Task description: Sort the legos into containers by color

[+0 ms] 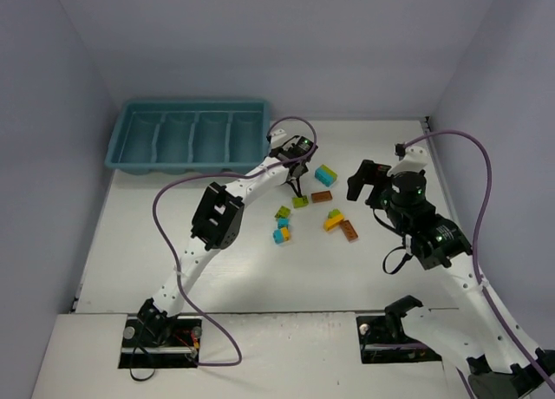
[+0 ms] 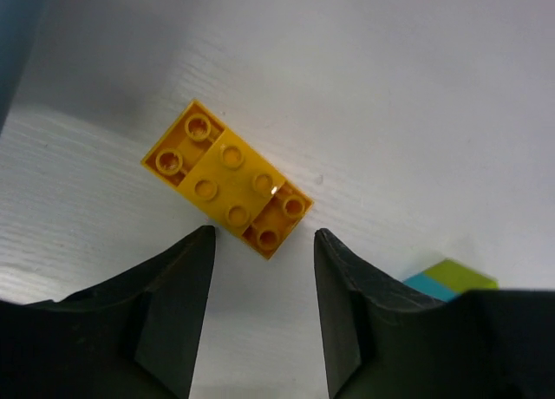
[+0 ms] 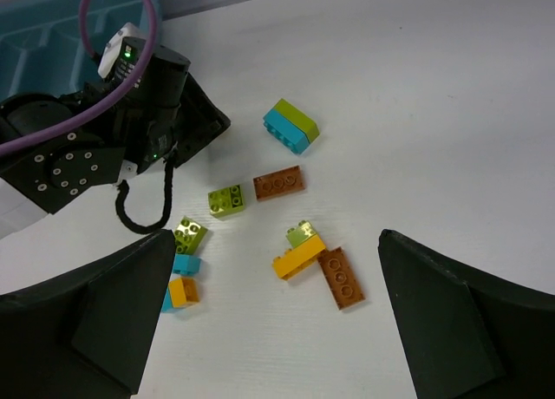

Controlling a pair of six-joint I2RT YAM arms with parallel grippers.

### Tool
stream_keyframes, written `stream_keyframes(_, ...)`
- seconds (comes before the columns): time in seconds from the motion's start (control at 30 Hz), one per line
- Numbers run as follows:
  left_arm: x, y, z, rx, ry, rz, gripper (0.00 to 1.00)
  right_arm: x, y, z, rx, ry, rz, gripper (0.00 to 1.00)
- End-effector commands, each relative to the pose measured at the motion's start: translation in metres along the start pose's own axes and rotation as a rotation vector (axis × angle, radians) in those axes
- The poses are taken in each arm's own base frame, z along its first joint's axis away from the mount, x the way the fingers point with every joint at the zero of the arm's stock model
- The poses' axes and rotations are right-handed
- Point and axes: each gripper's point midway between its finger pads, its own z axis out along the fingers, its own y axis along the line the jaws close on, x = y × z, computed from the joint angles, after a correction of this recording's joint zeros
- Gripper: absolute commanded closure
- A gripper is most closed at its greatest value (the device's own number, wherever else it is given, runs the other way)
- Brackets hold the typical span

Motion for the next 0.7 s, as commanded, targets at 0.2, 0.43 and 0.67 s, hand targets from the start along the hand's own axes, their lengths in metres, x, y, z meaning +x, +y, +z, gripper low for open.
stream_keyframes(0.2,-0.044,0.004,-0.123,0.141,-0.045,0.168,0.32,-0.019,0.039,0.038,-0.125,0.021,-0.181,0.0)
stream_keyframes(0.43,-0.096,0.076,-0.207,0.17,-0.15,0.245,0.22,-0.052,0.079,0.084,-0.269,-0.041,-0.388,0.25)
stream_keyframes(0.67,-0.116,0.154,-0.252,0.212,-0.204,0.369,0.21,0.005,0.097,0.158,-0.474,0.135,-0.579,0.23)
